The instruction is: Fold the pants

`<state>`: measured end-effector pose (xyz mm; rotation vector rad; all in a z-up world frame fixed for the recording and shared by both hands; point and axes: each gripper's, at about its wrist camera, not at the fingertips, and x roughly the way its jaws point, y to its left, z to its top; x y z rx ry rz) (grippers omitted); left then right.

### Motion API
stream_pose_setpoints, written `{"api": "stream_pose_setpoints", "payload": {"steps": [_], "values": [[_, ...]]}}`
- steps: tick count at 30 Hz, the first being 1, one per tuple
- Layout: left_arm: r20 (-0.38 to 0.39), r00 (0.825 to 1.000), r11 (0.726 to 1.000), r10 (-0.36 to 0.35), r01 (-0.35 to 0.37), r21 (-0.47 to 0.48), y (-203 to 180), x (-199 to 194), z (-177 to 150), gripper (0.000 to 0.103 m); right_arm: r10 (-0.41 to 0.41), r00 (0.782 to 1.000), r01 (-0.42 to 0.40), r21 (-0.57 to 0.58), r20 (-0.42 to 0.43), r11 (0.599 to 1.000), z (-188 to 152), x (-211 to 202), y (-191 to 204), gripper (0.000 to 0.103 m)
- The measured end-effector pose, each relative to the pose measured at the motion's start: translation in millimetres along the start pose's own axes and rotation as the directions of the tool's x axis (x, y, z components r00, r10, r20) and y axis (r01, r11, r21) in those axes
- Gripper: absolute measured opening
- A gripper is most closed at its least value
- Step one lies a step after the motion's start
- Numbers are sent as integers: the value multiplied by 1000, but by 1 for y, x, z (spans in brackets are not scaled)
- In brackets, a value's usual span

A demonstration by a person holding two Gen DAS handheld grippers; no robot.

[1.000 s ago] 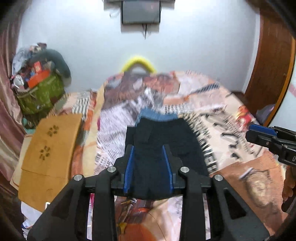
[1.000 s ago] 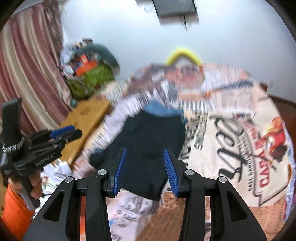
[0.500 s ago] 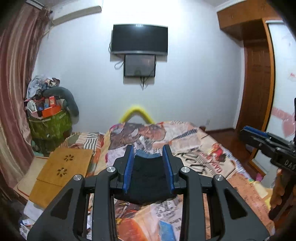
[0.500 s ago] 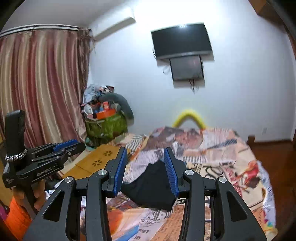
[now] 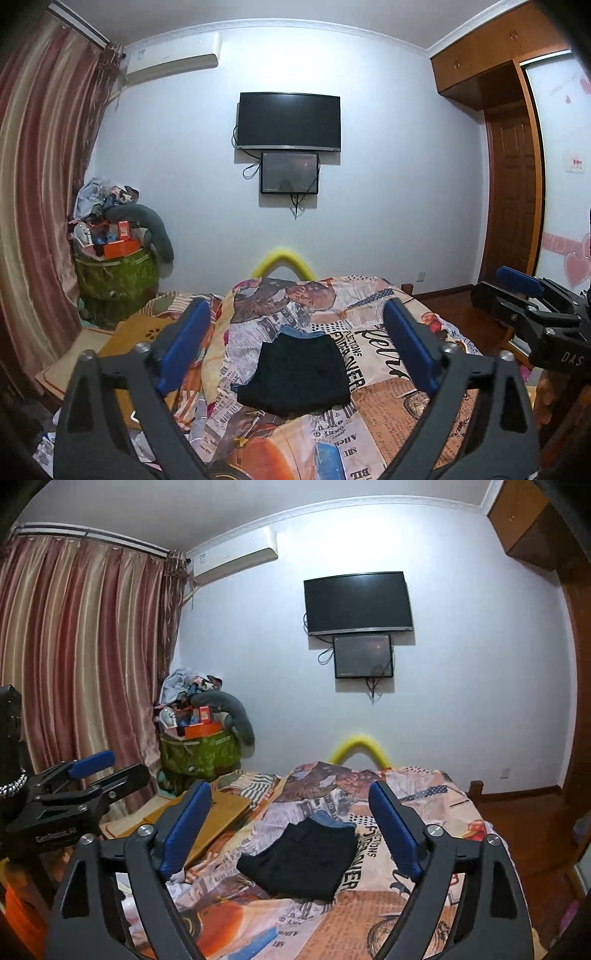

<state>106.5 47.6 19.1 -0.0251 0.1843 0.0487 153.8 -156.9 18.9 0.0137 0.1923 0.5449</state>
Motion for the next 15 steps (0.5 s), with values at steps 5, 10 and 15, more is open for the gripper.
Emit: {"api": "stream_pose_setpoints", "payload": {"steps": [5,10,15], "values": [[0,1000,1000,12,-12,2,1,-1,-3,101,-48,999,48,-5,11,999,-2,-2,-2,103],[2,1000,1000,15,-15,1,1,0,-5,103,-60,998,60,-8,13,998,-2,-5,-1,103],[0,1000,1000,15,-15,-1,1,1,-6,103,-54,998,54,-10,13,998,-4,-8,2,103]]}}
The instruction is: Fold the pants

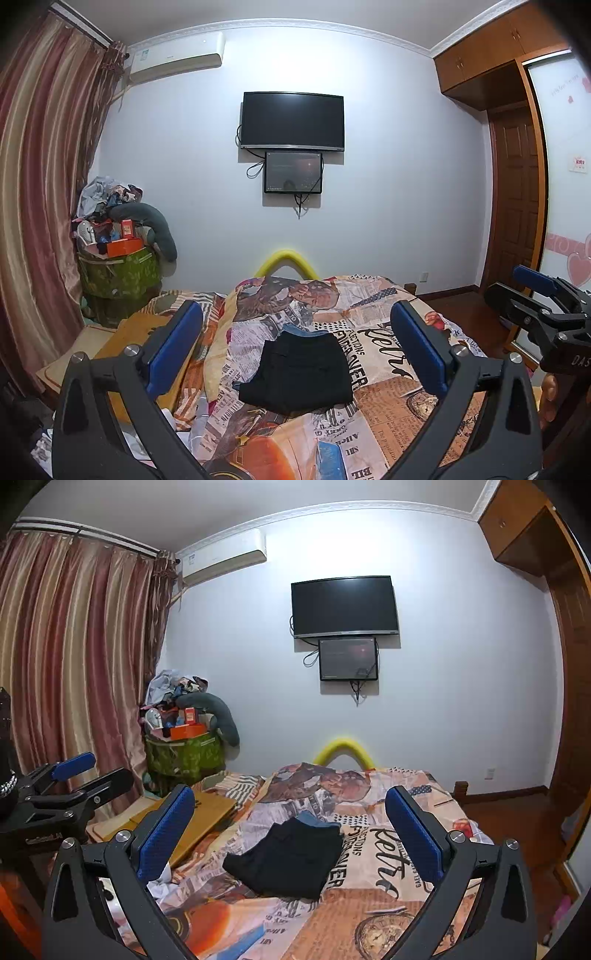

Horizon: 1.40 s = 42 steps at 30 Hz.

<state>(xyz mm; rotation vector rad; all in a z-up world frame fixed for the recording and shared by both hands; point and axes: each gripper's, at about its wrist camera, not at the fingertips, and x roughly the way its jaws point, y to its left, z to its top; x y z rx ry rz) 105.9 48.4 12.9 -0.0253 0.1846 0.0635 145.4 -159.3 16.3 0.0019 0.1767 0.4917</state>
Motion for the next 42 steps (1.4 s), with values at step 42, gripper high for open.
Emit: {"api": "stream_pose_setpoints", "payload": {"steps": [42], "values": [[-28,999,999,-43,44,8,3,10,-15,103,1,1000,-1,-2,-31,1000,-10,-7,2,103]]}}
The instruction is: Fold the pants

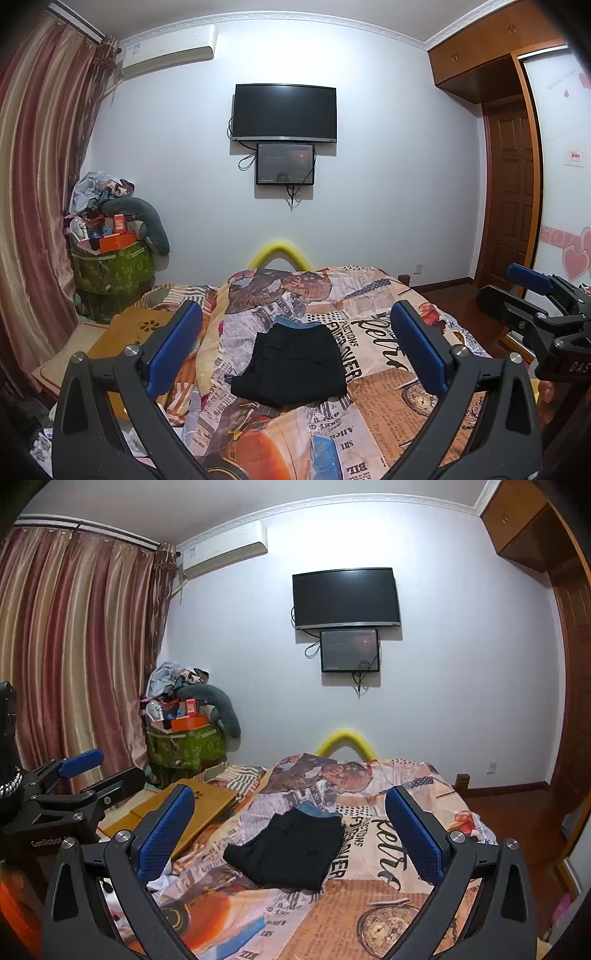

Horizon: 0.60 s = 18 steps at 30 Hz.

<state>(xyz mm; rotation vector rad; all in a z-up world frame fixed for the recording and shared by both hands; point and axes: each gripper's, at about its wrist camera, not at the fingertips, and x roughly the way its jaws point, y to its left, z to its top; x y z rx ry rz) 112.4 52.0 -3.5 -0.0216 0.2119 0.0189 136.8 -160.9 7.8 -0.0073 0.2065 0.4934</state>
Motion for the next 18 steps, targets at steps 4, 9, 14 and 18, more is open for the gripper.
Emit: {"api": "stream_pose_setpoints", "payload": {"steps": [4,9,14,18], "values": [[-2,1000,1000,-11,11,4,0,-2,1,103,-1,1000,1,-1,1,1000,0,0,0,103],[-28,999,999,-38,38,-6,3,0,2,103,-1,1000,1,0,3,1000,0,-2,-1,103],[-32,999,999,-37,36,-20,6,0,2,103,-1,1000,1,-1,2,1000,-1,-2,0,103],[-31,999,999,-35,35,-22,7,0,2,103,-1,1000,1,0,2,1000,-1,-1,0,103]]}}
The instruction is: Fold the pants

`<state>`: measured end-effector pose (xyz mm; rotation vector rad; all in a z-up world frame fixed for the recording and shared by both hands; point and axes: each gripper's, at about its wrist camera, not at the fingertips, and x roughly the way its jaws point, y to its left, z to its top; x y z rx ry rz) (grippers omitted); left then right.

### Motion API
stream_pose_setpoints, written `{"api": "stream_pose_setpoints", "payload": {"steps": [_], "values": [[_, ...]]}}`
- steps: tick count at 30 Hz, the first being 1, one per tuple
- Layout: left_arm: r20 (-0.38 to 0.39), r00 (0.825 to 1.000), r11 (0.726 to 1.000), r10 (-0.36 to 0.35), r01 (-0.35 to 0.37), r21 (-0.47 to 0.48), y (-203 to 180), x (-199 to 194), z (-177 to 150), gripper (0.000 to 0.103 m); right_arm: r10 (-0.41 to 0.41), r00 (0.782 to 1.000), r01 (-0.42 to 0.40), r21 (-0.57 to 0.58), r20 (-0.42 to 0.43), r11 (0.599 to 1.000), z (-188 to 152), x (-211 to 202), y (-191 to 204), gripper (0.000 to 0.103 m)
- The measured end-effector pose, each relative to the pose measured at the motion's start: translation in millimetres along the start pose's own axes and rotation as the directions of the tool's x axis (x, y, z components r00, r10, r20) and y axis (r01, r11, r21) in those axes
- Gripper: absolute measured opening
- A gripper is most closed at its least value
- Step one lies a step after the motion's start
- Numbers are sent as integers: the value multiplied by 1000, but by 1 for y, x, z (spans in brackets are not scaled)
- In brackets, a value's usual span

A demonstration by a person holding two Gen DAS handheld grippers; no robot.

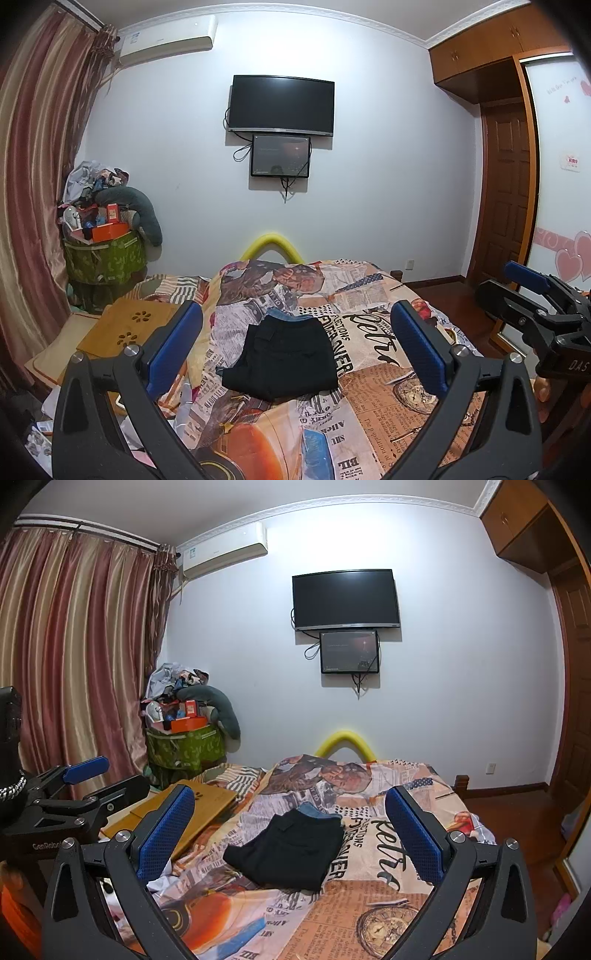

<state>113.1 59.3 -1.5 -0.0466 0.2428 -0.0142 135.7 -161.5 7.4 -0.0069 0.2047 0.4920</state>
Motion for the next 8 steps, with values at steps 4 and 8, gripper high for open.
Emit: {"api": "stream_pose_setpoints", "payload": {"steps": [4,8], "values": [[3,1000,1000,1,-1,3,-2,0,-1,103,-1,1000,1,-1,0,1000,0,0,0,103],[0,1000,1000,4,-4,5,-2,0,-1,103,1,1000,-1,1,0,1000,0,0,0,103]]}}
